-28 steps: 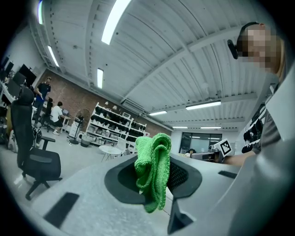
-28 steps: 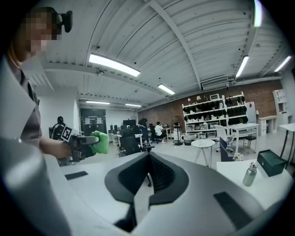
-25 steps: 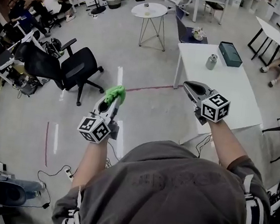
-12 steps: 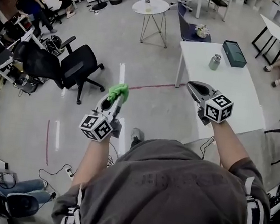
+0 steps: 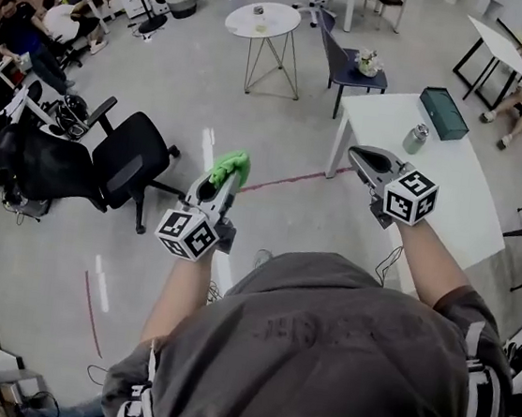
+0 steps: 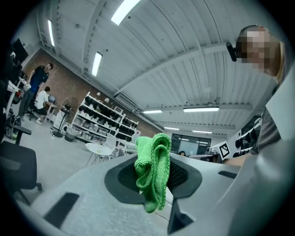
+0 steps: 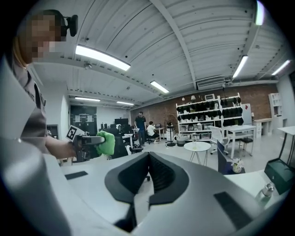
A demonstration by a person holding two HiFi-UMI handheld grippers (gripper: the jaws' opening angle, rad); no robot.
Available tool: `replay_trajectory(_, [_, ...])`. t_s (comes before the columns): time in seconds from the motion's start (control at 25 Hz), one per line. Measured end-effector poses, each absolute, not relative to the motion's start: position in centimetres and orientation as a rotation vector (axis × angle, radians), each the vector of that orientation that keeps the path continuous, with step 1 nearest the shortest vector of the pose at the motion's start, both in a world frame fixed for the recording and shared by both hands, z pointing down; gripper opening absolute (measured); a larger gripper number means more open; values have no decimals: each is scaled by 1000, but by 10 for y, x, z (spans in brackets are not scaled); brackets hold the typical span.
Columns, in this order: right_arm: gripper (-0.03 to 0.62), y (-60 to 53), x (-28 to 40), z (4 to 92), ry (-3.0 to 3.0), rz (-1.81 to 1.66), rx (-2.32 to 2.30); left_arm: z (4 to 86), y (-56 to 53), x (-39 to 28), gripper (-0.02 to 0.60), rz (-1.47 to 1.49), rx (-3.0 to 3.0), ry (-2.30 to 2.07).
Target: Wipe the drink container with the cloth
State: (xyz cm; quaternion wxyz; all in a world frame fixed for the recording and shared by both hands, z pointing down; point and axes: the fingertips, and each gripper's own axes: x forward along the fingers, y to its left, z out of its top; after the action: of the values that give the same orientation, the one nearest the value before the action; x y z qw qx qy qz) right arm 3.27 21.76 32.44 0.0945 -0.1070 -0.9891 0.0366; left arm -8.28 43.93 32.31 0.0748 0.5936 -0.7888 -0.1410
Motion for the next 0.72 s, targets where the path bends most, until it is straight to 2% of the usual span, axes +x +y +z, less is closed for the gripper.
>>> replay_trajectory(0.36, [-8,205,-111,311,-2937,115,-254,307,418,-235,92,-402,1853,-2305])
replay_trajectory(0.72, [-8,157,-177,336,-2888,186,-249,325,379,-303,92,-397,1798,-2278])
